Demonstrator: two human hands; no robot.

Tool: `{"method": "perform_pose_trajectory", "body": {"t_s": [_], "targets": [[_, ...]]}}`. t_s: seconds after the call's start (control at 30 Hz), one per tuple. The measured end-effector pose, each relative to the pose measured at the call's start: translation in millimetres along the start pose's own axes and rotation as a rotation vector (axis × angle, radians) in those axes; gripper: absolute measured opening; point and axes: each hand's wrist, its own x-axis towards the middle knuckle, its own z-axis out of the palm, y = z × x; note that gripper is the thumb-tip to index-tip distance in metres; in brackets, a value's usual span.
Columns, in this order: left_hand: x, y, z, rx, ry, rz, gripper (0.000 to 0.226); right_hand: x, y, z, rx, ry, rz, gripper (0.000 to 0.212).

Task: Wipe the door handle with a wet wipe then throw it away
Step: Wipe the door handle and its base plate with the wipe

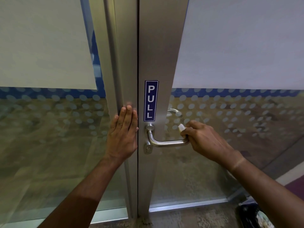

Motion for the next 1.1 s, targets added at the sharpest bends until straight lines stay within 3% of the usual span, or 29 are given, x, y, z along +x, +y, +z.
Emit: {"method": "perform_pose_trajectory", "body": {"t_s": [0.13,0.27,0.4,0.57,0.87,1.1], "targets": [[-0.4,0.0,-0.5,0.006,0.004,0.003,0.061,0.4,5.9,12.6,0.173,0.049,0.249,0.018],[0.8,0.7,-2.3,0.007,-0.004,0.002,0.067,-7.2,13.7,27.9,0.676,0.113,0.669,0.027],[2.6,2.9,-7.2,0.006,-0.040,-0.012,0.071,-21.7,16.9,36.0,0.936,0.244,0.781,0.040],[6.7,13.2,-20.2,-0.052,-0.137,-0.087,0.065,-42.0,10.1,35.4,0.901,0.382,0.787,0.020],[29.2,56.6,-42.6,-0.303,-0.168,-0.048,0.069,-68.6,-15.2,12.9,0.590,0.642,0.671,0.030],[45.2,113.0,-42.9,-0.438,-0.163,0.064,0.072,-104.9,-14.7,-2.6,0.517,0.738,0.687,0.041]]}}
